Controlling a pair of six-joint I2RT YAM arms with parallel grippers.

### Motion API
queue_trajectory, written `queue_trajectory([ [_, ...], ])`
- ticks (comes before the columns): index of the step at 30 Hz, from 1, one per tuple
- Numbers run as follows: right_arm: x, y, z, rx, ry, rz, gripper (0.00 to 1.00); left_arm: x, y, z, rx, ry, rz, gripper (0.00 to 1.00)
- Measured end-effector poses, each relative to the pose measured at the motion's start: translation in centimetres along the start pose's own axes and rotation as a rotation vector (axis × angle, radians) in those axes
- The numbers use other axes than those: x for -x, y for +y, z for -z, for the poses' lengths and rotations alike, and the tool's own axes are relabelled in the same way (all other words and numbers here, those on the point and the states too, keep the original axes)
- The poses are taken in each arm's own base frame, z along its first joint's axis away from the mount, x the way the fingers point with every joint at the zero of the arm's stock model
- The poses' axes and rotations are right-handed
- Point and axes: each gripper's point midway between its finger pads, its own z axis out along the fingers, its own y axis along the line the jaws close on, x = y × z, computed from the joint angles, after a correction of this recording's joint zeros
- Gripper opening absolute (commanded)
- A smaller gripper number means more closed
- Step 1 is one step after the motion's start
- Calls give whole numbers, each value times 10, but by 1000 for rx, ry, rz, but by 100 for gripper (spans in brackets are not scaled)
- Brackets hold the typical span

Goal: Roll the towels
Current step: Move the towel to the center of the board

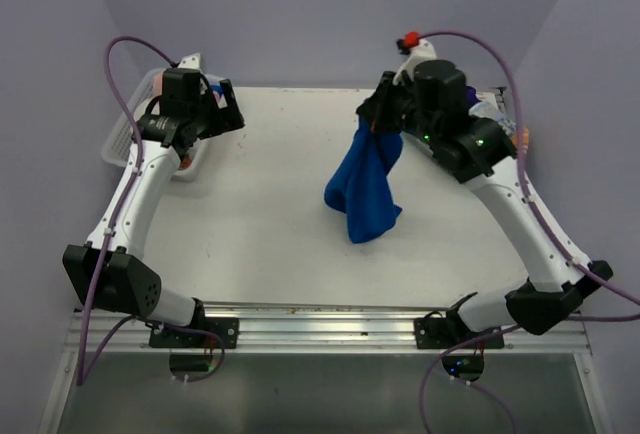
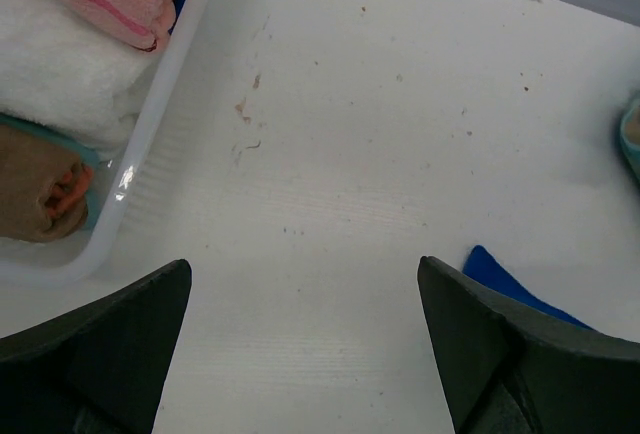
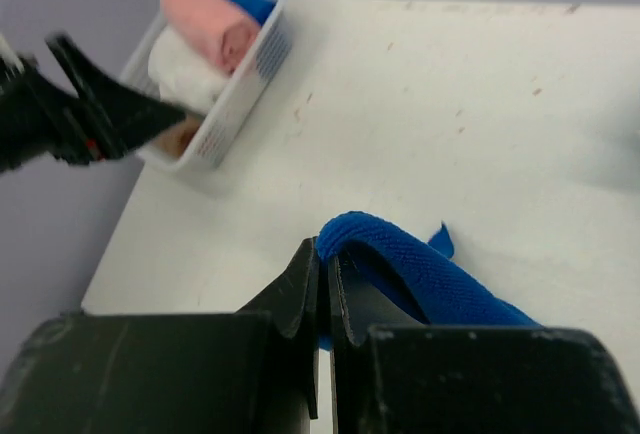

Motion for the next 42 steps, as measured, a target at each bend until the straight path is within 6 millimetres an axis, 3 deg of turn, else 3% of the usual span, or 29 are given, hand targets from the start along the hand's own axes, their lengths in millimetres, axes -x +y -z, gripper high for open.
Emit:
queue_trajectory([
  [4,-77,22,-42,25,203,38,0,-1,-2,1,-23,11,11,99],
  [7,-108,20,-60,3,286,47,0,-4,-7,1,-48,24,10,99],
  [9,-109,18,-61,-7,288,49,0,-7,-9,1,-61,34,9,99],
  [12,-93,17,-55,-22,236,52,0,-11,-12,1,-82,49,9,99],
  [17,-70,-3,-18,-82,116,56,0,-33,-20,-3,-147,119,11,99],
  [20,-83,-42,15,-197,88,54,0,-54,-25,-8,-194,188,15,99],
  [23,-111,-92,43,-349,97,31,0,-73,-37,-18,-228,253,6,98],
  [26,-143,-131,64,-480,146,3,0,-99,-61,-31,-267,323,-21,97],
  [28,-158,-143,73,-528,176,-9,0,-124,-83,-39,-301,387,-47,94],
  [31,-166,-151,79,-569,195,-21,0,-164,-107,-51,-324,489,-68,91],
  [34,-167,-152,79,-574,195,-28,0,-188,-108,-62,-308,556,-65,89],
  [39,-172,-152,72,-581,217,-22,0,-205,-104,-81,-254,603,-55,87],
  [42,-178,-154,63,-590,247,-16,0,-208,-118,-92,-238,612,-88,85],
])
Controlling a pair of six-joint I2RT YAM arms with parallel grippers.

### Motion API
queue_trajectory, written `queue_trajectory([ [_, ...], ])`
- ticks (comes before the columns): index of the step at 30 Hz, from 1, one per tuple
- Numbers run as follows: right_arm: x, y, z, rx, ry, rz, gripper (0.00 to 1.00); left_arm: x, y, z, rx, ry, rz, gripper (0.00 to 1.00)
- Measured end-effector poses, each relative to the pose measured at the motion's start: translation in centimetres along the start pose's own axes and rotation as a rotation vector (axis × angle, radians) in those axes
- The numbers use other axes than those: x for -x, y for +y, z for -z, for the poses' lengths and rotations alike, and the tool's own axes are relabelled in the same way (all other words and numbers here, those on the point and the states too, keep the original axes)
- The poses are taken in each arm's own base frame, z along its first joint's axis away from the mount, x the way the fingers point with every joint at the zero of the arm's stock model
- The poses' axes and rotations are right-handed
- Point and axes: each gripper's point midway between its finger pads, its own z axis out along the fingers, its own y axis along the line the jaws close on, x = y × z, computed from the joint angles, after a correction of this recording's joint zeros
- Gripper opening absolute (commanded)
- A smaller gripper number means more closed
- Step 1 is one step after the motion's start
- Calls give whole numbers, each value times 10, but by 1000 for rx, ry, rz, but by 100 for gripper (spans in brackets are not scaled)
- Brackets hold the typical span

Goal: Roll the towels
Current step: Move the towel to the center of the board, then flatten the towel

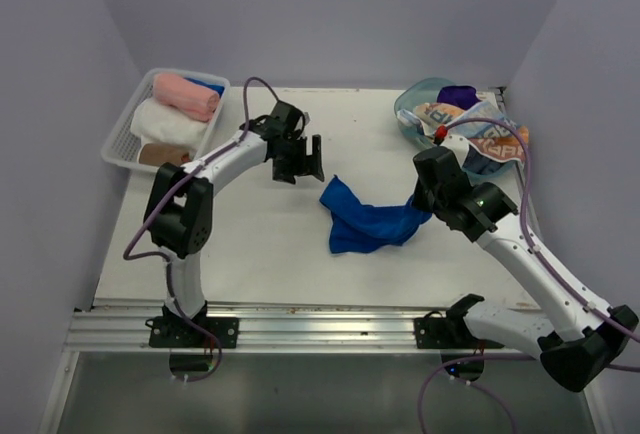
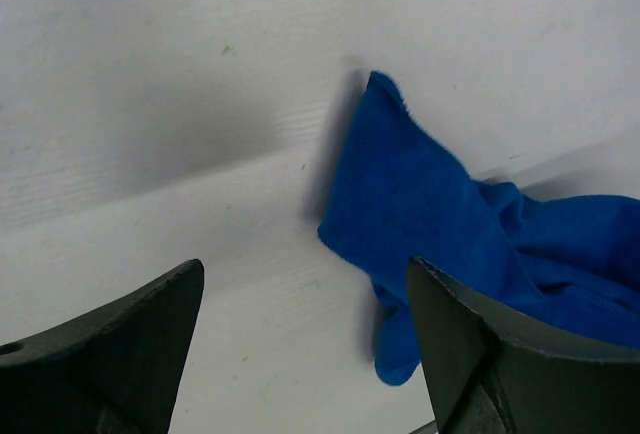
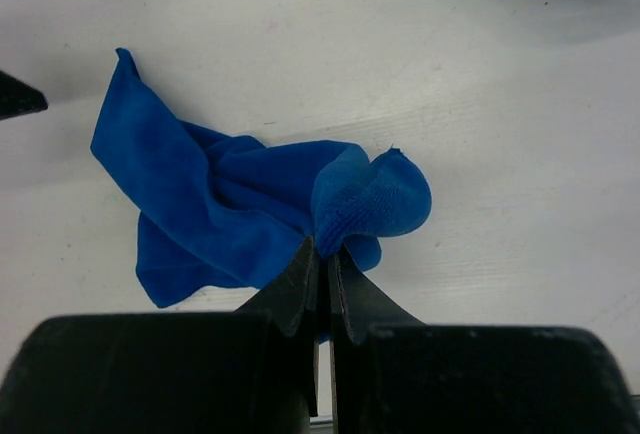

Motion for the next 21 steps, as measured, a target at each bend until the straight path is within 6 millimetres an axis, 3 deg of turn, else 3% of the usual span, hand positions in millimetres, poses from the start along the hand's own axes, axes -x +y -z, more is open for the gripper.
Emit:
queue_trajectory([
  [7,-4,6,-5,14,20,3,0,29,-55,-34,43,-49,-116,81],
  [11,-4,9,-6,27,21,-8,0,22,-64,-50,105,-38,-158,79],
  [14,-6,12,-6,43,29,-19,0,20,-60,-67,156,-21,-172,72],
  [17,-6,16,-6,55,35,-28,0,16,-52,-84,202,-1,-186,53],
  [18,-7,17,-6,59,37,-30,0,14,-49,-88,217,9,-191,41],
  [21,-6,19,-6,66,36,-36,0,6,-43,-92,247,34,-208,20],
])
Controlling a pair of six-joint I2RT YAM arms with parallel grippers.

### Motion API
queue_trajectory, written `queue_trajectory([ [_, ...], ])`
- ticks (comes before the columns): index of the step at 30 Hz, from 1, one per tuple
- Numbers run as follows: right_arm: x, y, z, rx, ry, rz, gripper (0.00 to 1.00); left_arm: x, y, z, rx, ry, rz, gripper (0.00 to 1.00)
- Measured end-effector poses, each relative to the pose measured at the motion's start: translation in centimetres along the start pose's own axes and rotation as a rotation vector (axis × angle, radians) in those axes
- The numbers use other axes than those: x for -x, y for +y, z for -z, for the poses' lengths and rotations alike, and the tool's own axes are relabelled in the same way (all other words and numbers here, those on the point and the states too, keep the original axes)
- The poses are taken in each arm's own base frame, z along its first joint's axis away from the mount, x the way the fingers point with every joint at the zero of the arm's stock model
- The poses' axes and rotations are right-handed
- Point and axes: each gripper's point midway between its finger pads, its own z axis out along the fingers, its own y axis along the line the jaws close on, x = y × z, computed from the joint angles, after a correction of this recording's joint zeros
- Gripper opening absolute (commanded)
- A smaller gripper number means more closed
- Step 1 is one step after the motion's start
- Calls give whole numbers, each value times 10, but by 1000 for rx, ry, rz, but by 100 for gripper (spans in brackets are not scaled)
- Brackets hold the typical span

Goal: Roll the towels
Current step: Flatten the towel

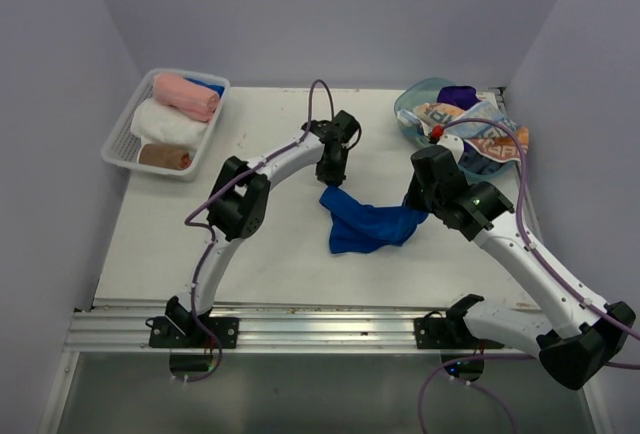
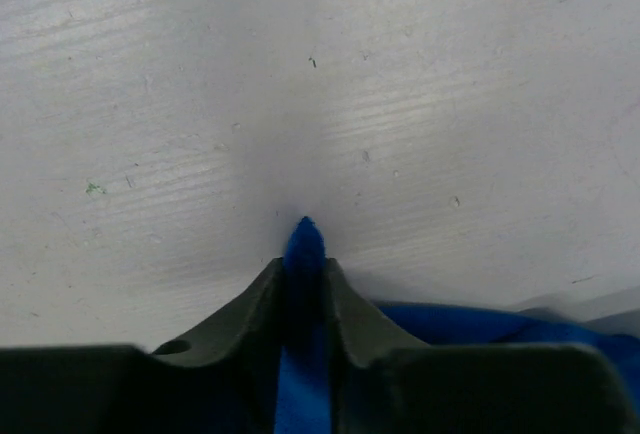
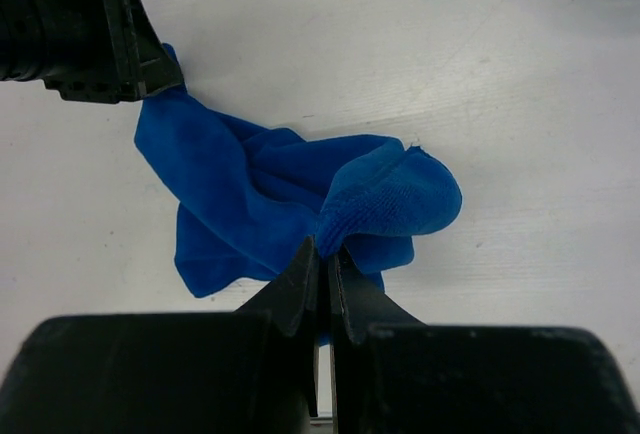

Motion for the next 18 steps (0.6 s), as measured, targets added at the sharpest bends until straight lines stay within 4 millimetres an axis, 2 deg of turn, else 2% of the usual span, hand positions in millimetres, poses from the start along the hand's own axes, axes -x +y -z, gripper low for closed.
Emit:
queue_trajectory([
  [3,1,1,-1,2,-2,-4,0,0,-1,1,3,-1,-17,0],
  [8,-1,1,-4,-6,6,0,0,2,1,6,3,-3,-28,0],
  [11,-1,0,-5,-12,5,2,0,10,4,19,-11,-23,-17,0],
  [14,3,-2,-6,-24,-6,3,0,32,13,50,-54,-80,22,0],
  [16,11,-5,-11,-38,-18,-3,0,55,27,81,-96,-144,67,0],
  [18,21,-8,-21,-55,-22,-16,0,84,49,119,-128,-229,123,0],
])
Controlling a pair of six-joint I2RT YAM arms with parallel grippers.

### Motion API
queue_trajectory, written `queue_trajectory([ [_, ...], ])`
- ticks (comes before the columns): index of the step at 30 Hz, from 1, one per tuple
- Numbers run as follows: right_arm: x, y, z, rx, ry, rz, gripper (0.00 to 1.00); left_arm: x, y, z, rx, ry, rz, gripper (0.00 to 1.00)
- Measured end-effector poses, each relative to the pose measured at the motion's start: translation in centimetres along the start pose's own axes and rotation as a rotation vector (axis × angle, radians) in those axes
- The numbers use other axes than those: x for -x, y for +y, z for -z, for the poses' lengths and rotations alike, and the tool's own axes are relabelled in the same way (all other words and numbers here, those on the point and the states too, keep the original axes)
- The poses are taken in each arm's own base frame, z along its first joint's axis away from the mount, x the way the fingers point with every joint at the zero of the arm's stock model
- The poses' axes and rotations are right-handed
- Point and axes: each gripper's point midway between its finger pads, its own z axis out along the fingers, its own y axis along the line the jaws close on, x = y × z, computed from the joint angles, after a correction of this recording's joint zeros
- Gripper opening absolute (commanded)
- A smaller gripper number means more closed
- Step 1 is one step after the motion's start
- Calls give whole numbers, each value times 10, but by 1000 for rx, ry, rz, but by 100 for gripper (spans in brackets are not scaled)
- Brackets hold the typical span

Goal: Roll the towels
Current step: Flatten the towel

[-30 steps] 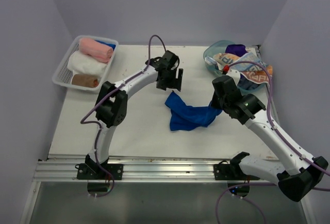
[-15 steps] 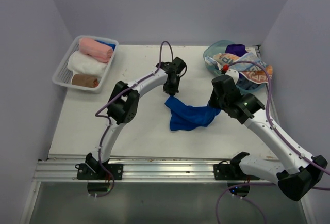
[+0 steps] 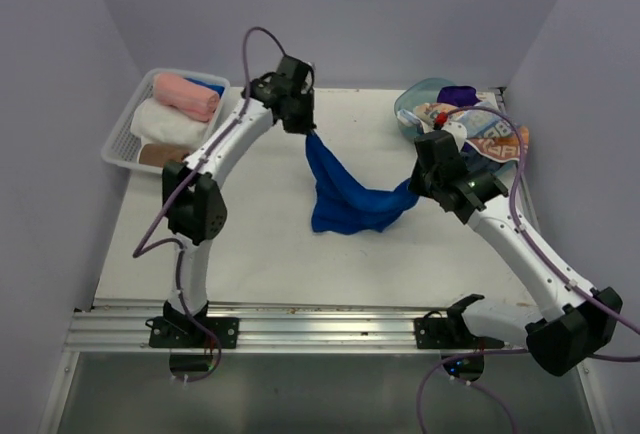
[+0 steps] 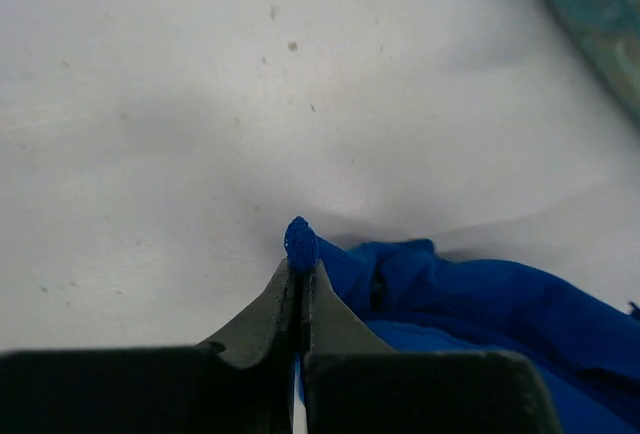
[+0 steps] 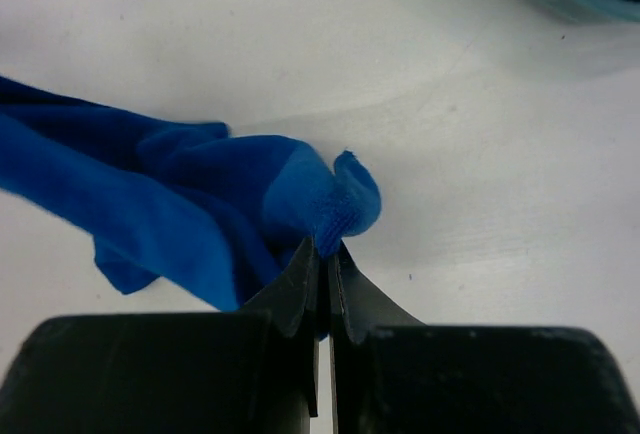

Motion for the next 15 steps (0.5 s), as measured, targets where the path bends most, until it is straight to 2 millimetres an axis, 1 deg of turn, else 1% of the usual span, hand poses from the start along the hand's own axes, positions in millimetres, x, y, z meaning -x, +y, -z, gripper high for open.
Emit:
queue_trajectory([
  [2,14,-1,-10,-21,-7,-10,0,44,15,34,-28,-110,50,0],
  [3,27,-1,-15,-34,-13,-7,0,67,24,52,-42,-169,75,0],
  [4,43,4,-17,-32,-32,-8,0,88,31,70,-58,-228,94,0],
  [5,58,11,-17,-23,-53,-6,0,104,38,85,-71,-274,108,0],
  [6,78,20,-14,-3,-90,-5,0,122,46,103,-93,-329,130,0],
  [8,117,37,-2,44,-171,-7,0,147,62,137,-130,-422,162,0],
  [10,152,50,20,99,-265,-16,0,161,80,166,-151,-493,193,0],
  [12,170,52,40,136,-333,-30,0,166,97,194,-158,-561,216,0],
  [14,172,50,55,161,-363,-43,1,156,104,213,-166,-582,228,0],
  [15,168,47,58,168,-367,-45,4,146,104,218,-172,-588,228,0],
])
